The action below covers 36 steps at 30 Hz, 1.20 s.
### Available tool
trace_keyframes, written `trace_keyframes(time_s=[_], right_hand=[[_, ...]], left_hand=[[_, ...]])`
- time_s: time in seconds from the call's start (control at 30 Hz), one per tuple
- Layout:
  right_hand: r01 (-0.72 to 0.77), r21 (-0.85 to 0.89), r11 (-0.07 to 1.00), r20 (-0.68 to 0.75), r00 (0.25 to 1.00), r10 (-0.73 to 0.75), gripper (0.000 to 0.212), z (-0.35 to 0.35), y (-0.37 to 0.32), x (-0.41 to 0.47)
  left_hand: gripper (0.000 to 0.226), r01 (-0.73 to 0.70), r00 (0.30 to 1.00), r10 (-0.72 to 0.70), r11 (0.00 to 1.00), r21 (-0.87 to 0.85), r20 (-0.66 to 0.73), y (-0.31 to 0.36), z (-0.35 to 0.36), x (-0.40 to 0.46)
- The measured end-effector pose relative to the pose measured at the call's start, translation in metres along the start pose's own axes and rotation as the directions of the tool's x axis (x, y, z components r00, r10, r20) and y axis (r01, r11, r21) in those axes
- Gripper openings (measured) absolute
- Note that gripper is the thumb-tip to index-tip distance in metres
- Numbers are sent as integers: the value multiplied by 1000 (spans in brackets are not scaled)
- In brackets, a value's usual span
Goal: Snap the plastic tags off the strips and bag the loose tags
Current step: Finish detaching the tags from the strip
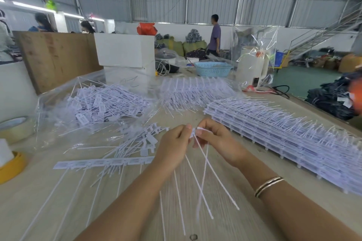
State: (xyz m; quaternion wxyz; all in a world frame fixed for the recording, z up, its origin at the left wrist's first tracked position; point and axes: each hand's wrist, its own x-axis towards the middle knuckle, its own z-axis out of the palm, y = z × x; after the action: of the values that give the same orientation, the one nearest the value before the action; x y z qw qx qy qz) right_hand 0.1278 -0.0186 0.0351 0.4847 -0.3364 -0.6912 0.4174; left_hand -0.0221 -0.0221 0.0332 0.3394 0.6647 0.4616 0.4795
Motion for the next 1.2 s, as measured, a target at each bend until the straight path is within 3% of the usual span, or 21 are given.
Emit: trace_keyframes(time_s=[0.07, 0.13, 0.27, 0.33, 0.47, 0.6, 0.63, 0.73, 0.8, 1.0, 1.13, 1.2], right_hand=[[-13, -110, 994, 63, 998, 20, 19, -3, -2, -3], [-13, -106, 994, 68, 997, 20, 24, -1, -1, -6], [33, 185, 982, -24, 999, -29, 28, 10, -1, -3], [54, 260, 964, -68, 997, -38, 22, 7, -3, -1], [-68, -169, 983, -64, 996, 58, 24, -1, 5, -1], [-172, -517, 839, -159, 982, 103, 10, 0, 23, 4], [-182, -529, 828, -189, 977, 94, 17, 1, 24, 5], [-264, -374, 889, -324, 935, 141, 22, 0, 21, 6], [-281, -220, 934, -332, 922, 199, 29, 4, 16, 2], [-166, -167, 972, -182, 974, 135, 31, 24, 12, -7], [-114, -41, 993, -164, 981, 106, 31, 19, 11, -9], [-134, -57, 989, -84, 988, 129, 33, 20, 10, -9]], left_hand=[[37, 11, 1000, -11, 1000, 24, 24, -2, 0, -1], [37, 29, 998, -28, 999, -31, 50, -4, -1, -1], [45, 88, 996, -84, 976, -200, 30, -1, -5, -1], [42, 61, 998, -58, 984, -170, 24, -2, -6, 0], [34, -50, 994, 60, 993, -108, 91, 0, -9, 0], [21, -98, 986, 89, 994, 55, 142, -7, -12, 1], [19, -96, 986, 82, 991, 88, 142, -7, -13, 0], [23, -108, 985, 87, 984, 140, 147, -10, -12, -1], [28, -120, 986, 96, 977, 175, 136, -11, -12, 0], [9, -141, 983, 112, 967, 212, 143, -16, -18, 1], [33, -156, 977, 75, 892, 425, 201, -23, -26, 4], [36, -191, 968, 101, 891, 413, 229, -24, -25, 5]])
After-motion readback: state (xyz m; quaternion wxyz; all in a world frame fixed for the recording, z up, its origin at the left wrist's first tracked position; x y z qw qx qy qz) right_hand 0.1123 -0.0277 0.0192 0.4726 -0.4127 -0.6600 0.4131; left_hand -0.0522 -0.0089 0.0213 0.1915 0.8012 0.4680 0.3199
